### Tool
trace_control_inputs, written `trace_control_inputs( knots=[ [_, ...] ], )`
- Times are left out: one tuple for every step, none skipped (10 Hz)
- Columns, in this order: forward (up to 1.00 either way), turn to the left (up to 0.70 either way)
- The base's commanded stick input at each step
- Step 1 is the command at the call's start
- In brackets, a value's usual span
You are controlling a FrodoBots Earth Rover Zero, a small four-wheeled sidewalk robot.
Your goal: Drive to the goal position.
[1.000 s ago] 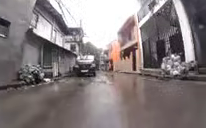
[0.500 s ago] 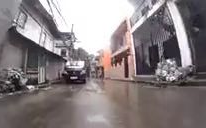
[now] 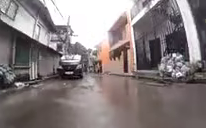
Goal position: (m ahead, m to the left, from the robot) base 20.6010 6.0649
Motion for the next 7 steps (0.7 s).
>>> trace_control_inputs(
  knots=[
    [0.99, 0.14],
    [0.99, 0.30],
    [0.99, 0.40],
    [0.99, 0.00],
    [0.99, 0.00],
    [0.99, 0.00],
    [0.99, 0.00]
  ],
)
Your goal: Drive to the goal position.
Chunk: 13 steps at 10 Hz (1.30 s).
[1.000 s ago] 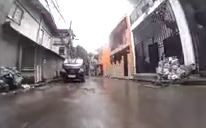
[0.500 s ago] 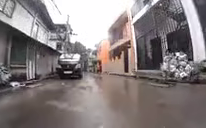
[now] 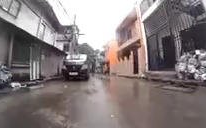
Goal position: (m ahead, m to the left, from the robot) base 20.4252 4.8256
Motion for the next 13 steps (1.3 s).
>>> trace_control_inputs(
  knots=[
    [0.99, 0.00],
    [0.99, 0.00],
    [0.99, 0.13],
    [0.99, 0.00],
    [0.99, 0.00],
    [0.99, 0.00],
    [0.99, 0.00],
    [0.99, 0.00],
    [0.99, 0.00],
    [0.99, 0.00],
    [0.99, 0.00],
    [0.99, 0.00],
    [0.99, -0.11]
  ],
)
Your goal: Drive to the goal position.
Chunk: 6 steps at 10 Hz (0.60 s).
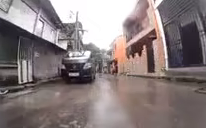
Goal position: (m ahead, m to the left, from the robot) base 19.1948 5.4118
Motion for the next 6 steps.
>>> trace_control_inputs(
  knots=[
    [0.99, -0.39],
    [0.99, -0.39],
    [0.99, -0.05],
    [0.99, 0.00],
    [0.99, 0.00],
    [0.99, 0.00]
  ],
)
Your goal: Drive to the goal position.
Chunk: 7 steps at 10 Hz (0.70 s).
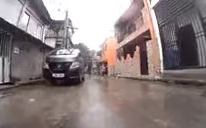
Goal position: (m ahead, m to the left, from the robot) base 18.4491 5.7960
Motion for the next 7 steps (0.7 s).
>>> trace_control_inputs(
  knots=[
    [0.99, 0.00],
    [0.99, 0.00],
    [0.99, 0.00],
    [0.99, 0.00],
    [0.99, 0.00],
    [0.99, 0.00],
    [0.99, 0.07]
  ],
)
